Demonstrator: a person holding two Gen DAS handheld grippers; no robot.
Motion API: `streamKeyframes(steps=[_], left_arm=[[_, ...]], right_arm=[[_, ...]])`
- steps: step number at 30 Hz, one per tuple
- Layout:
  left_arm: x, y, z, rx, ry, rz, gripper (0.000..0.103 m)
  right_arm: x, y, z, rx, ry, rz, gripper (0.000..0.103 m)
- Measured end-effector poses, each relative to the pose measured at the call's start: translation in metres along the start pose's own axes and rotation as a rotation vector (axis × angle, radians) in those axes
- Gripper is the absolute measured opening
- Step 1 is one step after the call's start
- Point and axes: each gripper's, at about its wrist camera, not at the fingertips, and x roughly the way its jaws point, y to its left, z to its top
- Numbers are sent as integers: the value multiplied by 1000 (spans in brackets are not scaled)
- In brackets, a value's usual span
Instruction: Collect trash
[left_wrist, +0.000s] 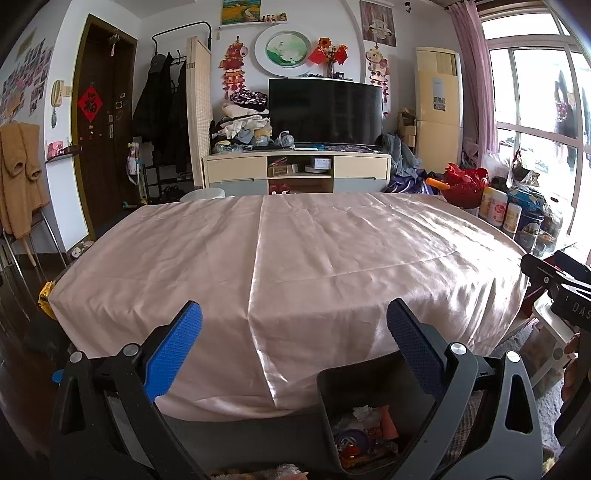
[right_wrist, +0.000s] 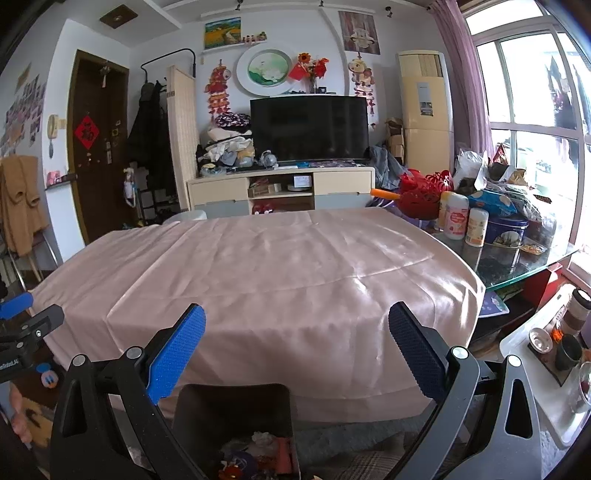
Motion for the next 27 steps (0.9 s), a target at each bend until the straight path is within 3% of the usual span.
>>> streamKeyframes(steps=[27], left_arm=[[0, 0, -1, -5, 0, 0, 95]], right_arm=[[5, 1, -2, -3, 13, 8, 100]])
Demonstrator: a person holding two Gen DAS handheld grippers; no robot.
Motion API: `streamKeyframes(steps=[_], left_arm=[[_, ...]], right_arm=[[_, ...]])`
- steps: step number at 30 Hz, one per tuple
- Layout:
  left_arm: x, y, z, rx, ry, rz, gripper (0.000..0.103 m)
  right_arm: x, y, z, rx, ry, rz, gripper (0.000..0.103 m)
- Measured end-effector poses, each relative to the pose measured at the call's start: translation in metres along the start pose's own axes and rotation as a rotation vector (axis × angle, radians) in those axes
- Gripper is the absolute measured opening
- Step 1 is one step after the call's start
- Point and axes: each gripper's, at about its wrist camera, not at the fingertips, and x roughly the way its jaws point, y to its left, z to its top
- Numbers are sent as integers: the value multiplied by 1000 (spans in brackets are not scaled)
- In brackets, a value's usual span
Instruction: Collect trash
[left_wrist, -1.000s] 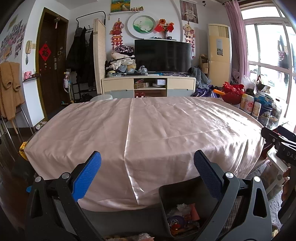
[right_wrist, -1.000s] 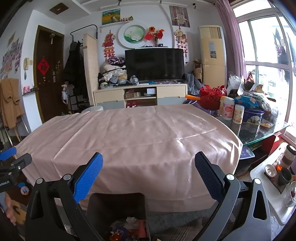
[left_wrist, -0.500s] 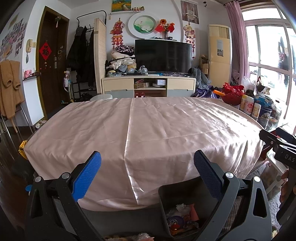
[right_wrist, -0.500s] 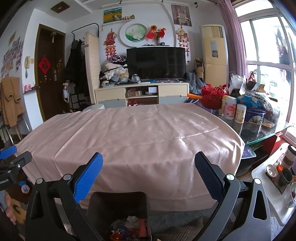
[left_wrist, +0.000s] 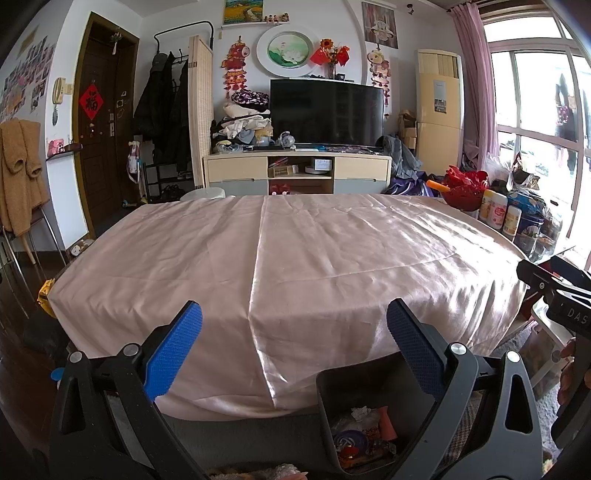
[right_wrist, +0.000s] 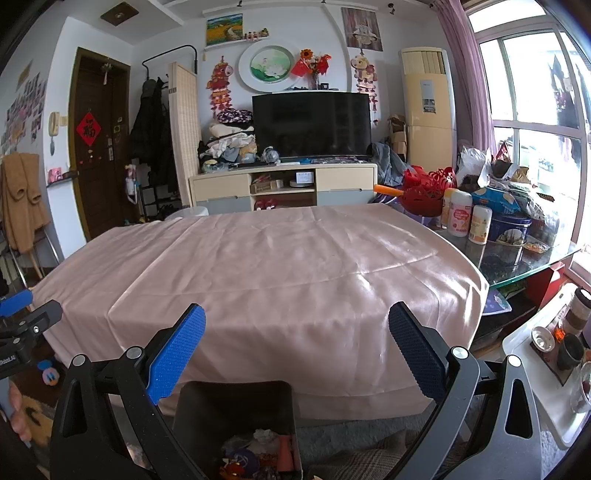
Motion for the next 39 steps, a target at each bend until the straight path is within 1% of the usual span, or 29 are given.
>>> streamKeyframes(steps=[39], left_arm=[[0, -2, -2, -7, 2, 4, 95]], right_arm=[[3, 0, 4, -2, 6, 13, 100]])
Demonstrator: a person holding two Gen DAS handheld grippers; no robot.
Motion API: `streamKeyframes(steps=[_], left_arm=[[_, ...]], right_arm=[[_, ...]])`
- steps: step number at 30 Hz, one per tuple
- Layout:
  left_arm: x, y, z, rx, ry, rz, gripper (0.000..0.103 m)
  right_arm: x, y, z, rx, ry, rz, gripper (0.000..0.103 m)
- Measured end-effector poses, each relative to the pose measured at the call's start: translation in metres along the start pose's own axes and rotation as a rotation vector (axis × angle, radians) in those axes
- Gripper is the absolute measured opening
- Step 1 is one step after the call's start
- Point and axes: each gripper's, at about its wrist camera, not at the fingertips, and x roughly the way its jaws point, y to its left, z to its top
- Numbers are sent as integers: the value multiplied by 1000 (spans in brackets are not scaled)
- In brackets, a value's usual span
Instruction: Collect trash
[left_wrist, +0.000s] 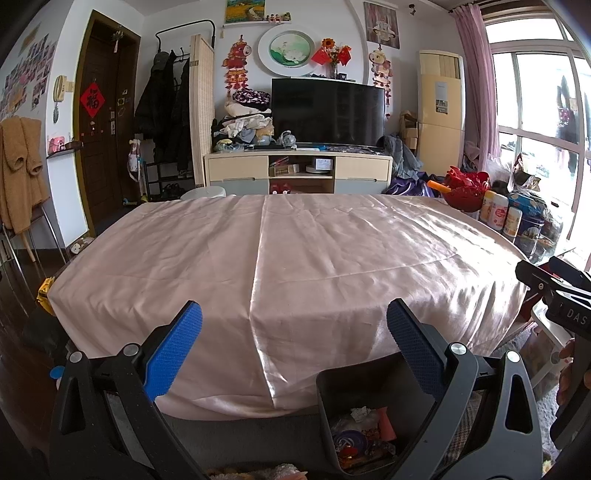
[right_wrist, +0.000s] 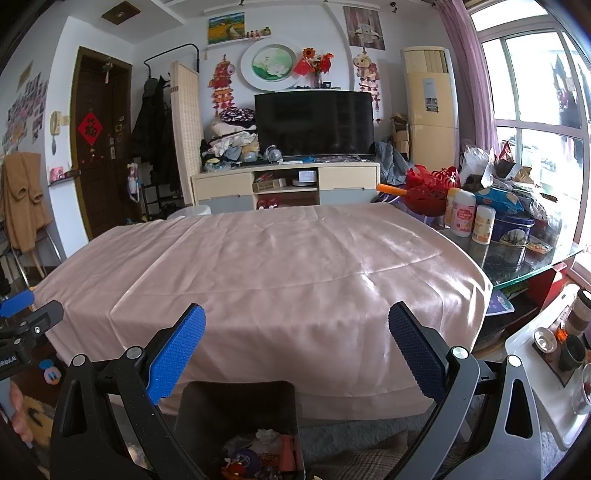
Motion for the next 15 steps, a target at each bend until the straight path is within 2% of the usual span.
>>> streamKeyframes(steps=[15], left_arm=[[0, 0, 0, -2, 1, 0, 95]], right_arm=[[0, 0, 0, -1, 0, 1, 100]])
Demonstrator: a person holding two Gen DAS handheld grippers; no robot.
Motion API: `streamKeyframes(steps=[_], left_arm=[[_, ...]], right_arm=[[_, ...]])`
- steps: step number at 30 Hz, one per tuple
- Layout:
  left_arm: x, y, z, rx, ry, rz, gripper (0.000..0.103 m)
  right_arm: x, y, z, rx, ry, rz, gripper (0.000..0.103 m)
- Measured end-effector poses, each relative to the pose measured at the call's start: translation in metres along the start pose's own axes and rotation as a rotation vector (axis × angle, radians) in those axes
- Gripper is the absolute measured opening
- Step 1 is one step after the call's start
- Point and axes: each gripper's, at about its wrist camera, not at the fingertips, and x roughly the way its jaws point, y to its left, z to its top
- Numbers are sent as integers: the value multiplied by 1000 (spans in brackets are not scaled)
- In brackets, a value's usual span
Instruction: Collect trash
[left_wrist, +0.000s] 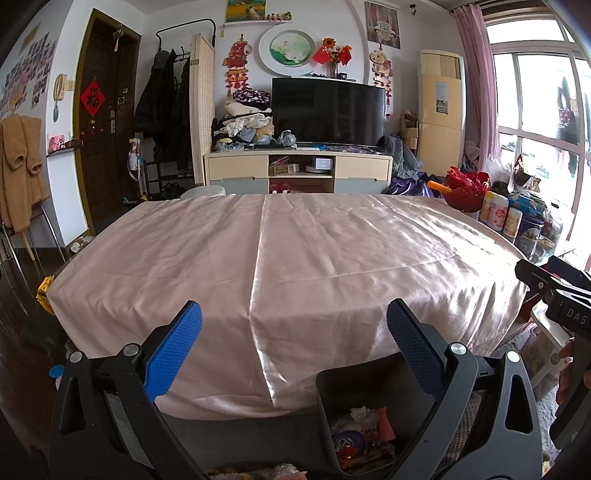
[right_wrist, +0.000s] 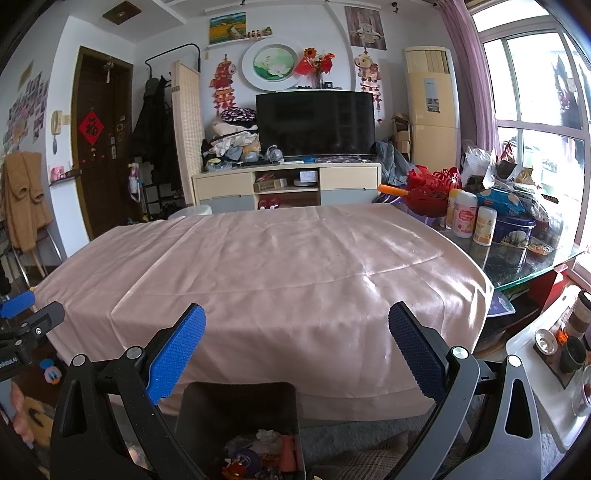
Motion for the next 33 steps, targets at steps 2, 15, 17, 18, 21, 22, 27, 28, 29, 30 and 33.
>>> streamKeyframes(steps=[2, 15, 17, 18, 21, 22, 27, 28, 29, 30, 33], left_arm=[[0, -1, 0, -1, 0, 1, 95], [5, -13, -1, -15, 34, 33, 95], [5, -16, -2, -25, 40, 27, 95], [6, -18, -2, -26, 42, 24, 95], [2, -24, -4, -16, 28, 21, 95], [0, -26, -4, -13, 21, 19, 95], [0, -31, -5, -21, 10, 6, 95], [0, -32, -5, -21, 11, 7, 95], [1, -28, -4, -21, 11, 9, 95], [1, -28, -4, -20, 12, 9, 95], [2, -30, -5, -28, 28, 8, 95]], right_arm=[[0, 0, 0, -1, 0, 0, 100], [4, 0, -2, -5, 12, -1, 100], [5, 0, -3, -5, 14, -1, 100], [5, -1, -3, -5, 17, -1, 100], [6, -1, -4, -6, 23, 0, 100], [7, -2, -4, -7, 25, 0, 100], [8, -2, -4, -8, 27, -1, 100], [8, -2, -5, -7, 28, -1, 100], [8, -2, -4, -7, 28, 0, 100], [8, -2, -4, -6, 28, 1, 100], [8, -3, -5, -6, 29, 3, 100]])
